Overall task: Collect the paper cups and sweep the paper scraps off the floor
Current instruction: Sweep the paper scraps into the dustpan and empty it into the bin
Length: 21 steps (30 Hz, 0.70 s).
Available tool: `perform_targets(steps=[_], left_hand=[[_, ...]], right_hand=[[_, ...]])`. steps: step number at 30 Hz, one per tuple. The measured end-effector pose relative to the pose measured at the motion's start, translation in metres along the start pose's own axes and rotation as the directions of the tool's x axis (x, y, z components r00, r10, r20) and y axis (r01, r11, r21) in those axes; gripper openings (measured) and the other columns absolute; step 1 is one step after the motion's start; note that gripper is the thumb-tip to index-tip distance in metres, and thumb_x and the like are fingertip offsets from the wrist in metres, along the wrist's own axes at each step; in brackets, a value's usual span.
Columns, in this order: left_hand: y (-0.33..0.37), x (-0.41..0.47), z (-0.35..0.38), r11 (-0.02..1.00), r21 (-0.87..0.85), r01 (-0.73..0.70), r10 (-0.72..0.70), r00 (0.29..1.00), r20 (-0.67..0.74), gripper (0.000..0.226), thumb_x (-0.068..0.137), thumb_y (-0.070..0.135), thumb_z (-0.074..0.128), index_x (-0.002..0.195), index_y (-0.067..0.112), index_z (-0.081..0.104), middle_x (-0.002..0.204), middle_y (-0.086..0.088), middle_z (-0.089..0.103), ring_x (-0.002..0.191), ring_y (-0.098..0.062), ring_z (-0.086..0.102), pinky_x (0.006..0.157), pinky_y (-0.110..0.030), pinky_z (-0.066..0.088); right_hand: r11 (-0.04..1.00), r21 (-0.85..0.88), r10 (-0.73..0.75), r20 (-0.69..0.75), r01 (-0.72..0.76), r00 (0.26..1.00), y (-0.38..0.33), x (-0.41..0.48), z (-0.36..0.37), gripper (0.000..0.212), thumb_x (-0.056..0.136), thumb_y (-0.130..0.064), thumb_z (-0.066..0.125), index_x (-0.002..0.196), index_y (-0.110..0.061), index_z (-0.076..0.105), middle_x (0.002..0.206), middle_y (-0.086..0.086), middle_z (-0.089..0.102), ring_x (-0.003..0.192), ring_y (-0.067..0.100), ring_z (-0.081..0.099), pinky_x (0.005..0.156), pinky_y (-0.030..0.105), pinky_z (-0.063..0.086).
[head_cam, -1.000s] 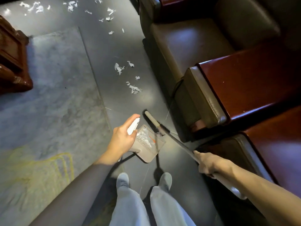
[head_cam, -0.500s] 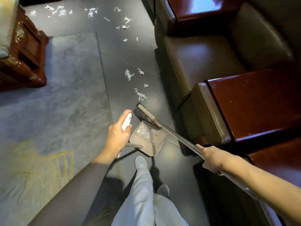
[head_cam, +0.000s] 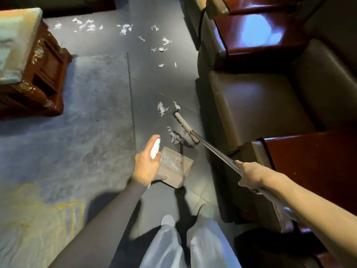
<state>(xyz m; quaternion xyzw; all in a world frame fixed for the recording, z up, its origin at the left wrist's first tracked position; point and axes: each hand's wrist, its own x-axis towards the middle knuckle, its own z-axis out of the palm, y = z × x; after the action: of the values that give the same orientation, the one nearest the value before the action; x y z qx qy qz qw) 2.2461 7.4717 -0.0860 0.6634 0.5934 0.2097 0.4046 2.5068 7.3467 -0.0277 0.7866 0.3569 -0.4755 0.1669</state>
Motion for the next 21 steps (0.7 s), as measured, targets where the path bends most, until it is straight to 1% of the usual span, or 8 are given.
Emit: perform_targets(steps=[3,5,8,10,13,16,19,21], left_hand=[[0.008,0.029,0.007,1.000,-0.020,-0.014,0.013,0.997,-0.073,0.049,0.087,0.002,0.055,0.129,0.027,0.056,0.088,-0.013,0.063,0.070,-0.030,0.052,0.072,-0.031,0.047],[0.014,0.051,0.013,1.000,0.001,-0.019,0.019,0.992,-0.127,0.049,0.087,0.002,0.056,0.130,0.024,0.055,0.085,-0.009,0.063,0.066,-0.024,0.051,0.066,-0.026,0.043],[0.024,0.088,0.022,0.994,0.047,0.098,-0.088,0.979,-0.185,0.048,0.089,0.009,0.056,0.132,0.031,0.053,0.073,-0.006,0.059,0.067,-0.031,0.056,0.061,-0.030,0.043],[0.028,0.111,0.025,0.992,-0.032,0.123,-0.127,0.970,-0.207,0.047,0.089,0.010,0.057,0.129,0.035,0.055,0.088,-0.001,0.065,0.077,-0.030,0.061,0.065,-0.029,0.047],[0.035,0.137,0.030,0.982,-0.110,0.154,-0.177,0.952,-0.249,0.049,0.088,0.008,0.058,0.125,0.040,0.055,0.119,0.002,0.064,0.100,-0.027,0.063,0.081,-0.039,0.055],[0.045,0.150,0.038,0.985,-0.089,0.147,-0.167,0.944,-0.283,0.049,0.088,0.008,0.060,0.129,0.035,0.055,0.126,0.005,0.061,0.113,-0.018,0.057,0.092,-0.032,0.050],[0.052,0.161,0.043,0.985,-0.088,0.150,-0.170,0.937,-0.306,0.048,0.088,0.007,0.059,0.127,0.032,0.056,0.121,0.007,0.062,0.108,-0.019,0.059,0.088,-0.033,0.053],[0.056,0.166,0.042,0.986,-0.083,0.145,-0.164,0.933,-0.321,0.048,0.087,0.004,0.059,0.127,0.029,0.057,0.118,0.013,0.060,0.108,-0.010,0.057,0.090,-0.018,0.045]], right_hand=[[0.998,-0.048,-0.031,-0.009,0.030,0.999,-0.018,0.035,-0.043,0.085,0.089,0.001,0.053,0.155,-0.025,0.005,0.118,0.009,0.049,0.079,0.018,0.061,0.051,0.021,0.052],[0.989,-0.136,-0.064,-0.027,0.060,0.998,-0.032,0.062,-0.072,0.083,0.090,0.001,0.052,0.155,-0.022,0.006,0.122,0.011,0.050,0.083,0.019,0.062,0.059,0.023,0.054],[0.974,-0.209,-0.101,-0.039,0.090,0.994,-0.051,0.104,-0.107,0.077,0.091,0.000,0.049,0.154,-0.019,0.011,0.113,0.009,0.050,0.071,0.016,0.057,0.051,0.022,0.052],[0.954,-0.269,-0.142,-0.028,0.130,0.989,-0.062,0.130,-0.122,0.074,0.091,0.001,0.048,0.154,-0.017,0.012,0.115,0.010,0.052,0.082,0.020,0.061,0.063,0.025,0.055],[0.895,-0.406,-0.200,0.007,0.186,0.980,-0.072,0.168,-0.140,0.074,0.091,0.004,0.048,0.153,-0.013,0.013,0.126,0.012,0.055,0.108,0.028,0.060,0.083,0.032,0.051],[0.879,-0.415,-0.202,0.119,0.234,0.972,-0.073,0.185,-0.146,0.082,0.089,0.005,0.052,0.154,-0.019,0.009,0.125,0.011,0.055,0.103,0.026,0.062,0.075,0.028,0.055],[0.915,-0.326,-0.154,0.258,0.236,0.954,-0.057,0.183,-0.156,0.085,0.089,0.001,0.055,0.153,-0.033,0.009,0.101,0.001,0.052,0.073,0.014,0.060,0.045,0.018,0.048],[0.910,-0.328,-0.143,0.323,0.252,0.936,-0.040,0.178,-0.172,0.086,0.091,-0.003,0.054,0.152,-0.040,0.007,0.097,0.001,0.051,0.064,0.010,0.057,0.044,0.016,0.046]])
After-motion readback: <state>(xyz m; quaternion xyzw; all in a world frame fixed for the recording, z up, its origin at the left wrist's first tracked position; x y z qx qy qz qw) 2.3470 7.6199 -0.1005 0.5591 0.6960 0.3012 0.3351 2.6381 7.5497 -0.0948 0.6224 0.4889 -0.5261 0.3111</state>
